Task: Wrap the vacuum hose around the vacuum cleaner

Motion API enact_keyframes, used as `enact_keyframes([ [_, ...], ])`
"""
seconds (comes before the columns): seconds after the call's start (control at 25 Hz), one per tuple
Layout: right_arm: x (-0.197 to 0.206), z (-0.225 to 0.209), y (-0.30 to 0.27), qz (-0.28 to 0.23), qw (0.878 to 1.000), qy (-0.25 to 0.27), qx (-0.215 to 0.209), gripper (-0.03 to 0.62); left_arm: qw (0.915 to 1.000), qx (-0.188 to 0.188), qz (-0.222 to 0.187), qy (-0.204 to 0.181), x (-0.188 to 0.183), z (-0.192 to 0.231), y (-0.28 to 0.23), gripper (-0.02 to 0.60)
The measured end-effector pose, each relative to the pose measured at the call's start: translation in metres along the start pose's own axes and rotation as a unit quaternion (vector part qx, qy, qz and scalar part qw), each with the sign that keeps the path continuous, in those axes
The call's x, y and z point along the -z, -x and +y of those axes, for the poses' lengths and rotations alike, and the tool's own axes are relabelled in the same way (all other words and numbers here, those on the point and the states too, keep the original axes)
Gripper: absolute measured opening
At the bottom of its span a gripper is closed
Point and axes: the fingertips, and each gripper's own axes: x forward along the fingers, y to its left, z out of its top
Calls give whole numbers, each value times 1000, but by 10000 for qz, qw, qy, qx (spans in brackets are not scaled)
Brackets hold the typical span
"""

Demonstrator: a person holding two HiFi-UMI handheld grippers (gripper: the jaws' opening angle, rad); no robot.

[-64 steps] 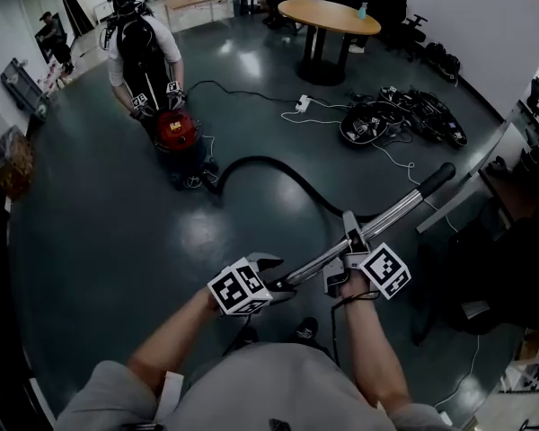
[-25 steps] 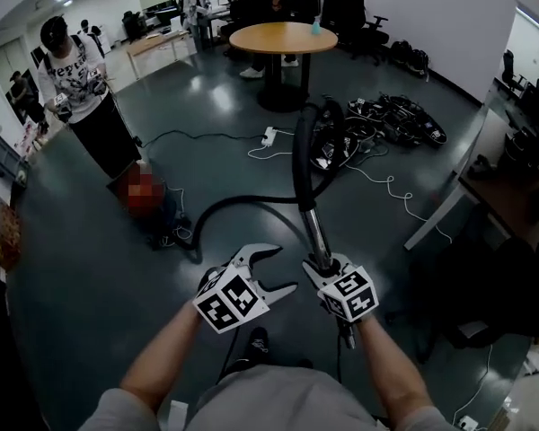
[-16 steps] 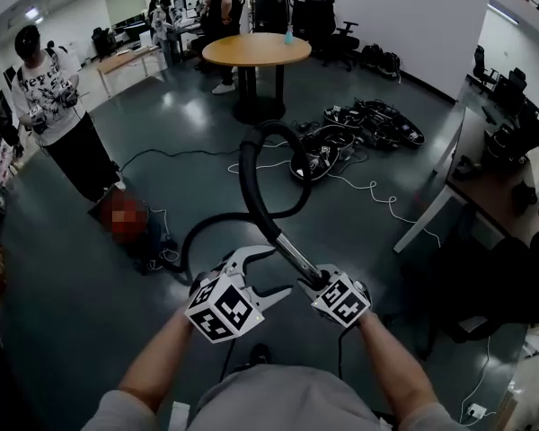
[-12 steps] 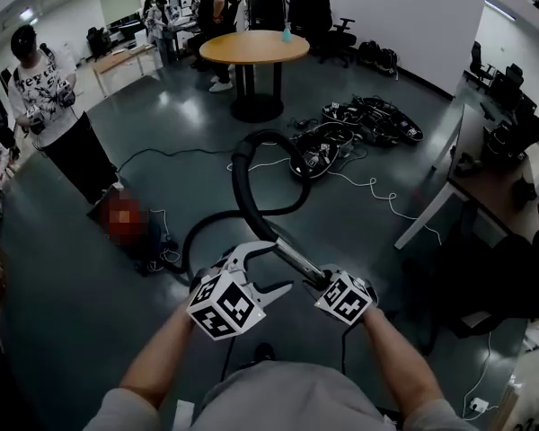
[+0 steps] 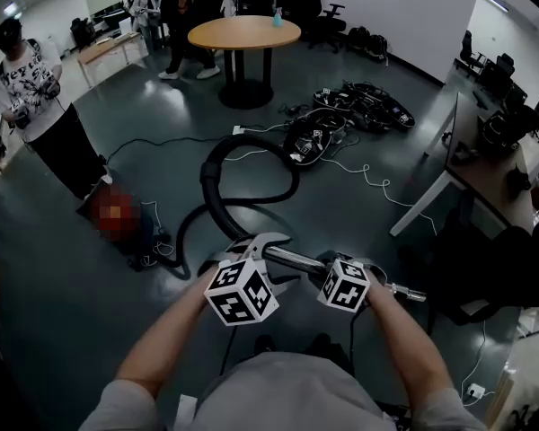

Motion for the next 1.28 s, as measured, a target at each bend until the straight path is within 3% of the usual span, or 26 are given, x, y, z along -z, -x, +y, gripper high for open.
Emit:
enact_keyframes([
  [0.32, 9, -17, -5, 406, 9946, 797, -529, 74, 9899, 835, 1071, -413, 29, -9, -58, 318],
  [0.64, 47, -60, 5, 804, 9834, 1331, -935, 74, 9793, 1141, 1669, -47, 28, 10, -123, 318],
  [0.96, 104, -102, 14, 1282, 9627, 2027, -1250, 74, 9742, 1376, 1770, 277, 19, 17, -196, 306],
  [1.04, 117, -111, 13, 1330, 9586, 2143, -1322, 74, 9770, 1297, 1618, 498, 12, 23, -208, 195],
  [1.16, 131, -121, 9, 1287, 9545, 2240, -1492, 74, 9768, 1260, 1612, 627, 6, 28, -223, 155],
  [1.28, 137, -128, 4, 1169, 9518, 2269, -1699, 75, 9756, 1124, 1769, 653, 7, 34, -233, 153],
])
